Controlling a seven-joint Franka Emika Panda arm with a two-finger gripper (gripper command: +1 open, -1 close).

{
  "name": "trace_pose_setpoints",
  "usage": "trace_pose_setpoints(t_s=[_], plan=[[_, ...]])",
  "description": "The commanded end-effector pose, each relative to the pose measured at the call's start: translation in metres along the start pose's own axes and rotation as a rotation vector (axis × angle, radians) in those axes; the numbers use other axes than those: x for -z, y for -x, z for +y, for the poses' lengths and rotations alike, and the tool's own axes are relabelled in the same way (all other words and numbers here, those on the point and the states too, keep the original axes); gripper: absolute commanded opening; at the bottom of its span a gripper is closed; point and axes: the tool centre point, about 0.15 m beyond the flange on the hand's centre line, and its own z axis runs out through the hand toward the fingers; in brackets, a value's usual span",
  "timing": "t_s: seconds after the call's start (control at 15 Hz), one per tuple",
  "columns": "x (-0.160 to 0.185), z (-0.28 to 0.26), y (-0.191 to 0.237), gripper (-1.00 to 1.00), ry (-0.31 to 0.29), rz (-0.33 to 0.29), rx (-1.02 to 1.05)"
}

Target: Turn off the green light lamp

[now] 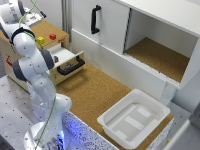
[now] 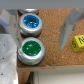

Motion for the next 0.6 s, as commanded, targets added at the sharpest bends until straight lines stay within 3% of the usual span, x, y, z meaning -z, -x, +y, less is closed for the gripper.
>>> trace_pose_setpoints(t_s=[0.0,0.53], plan=[[-0.024,0.037,-0.013,1.00,-0.005,-0.003,0.087],[-0.060,0.101,-0.054,1.00,-0.044,0.083,0.271]])
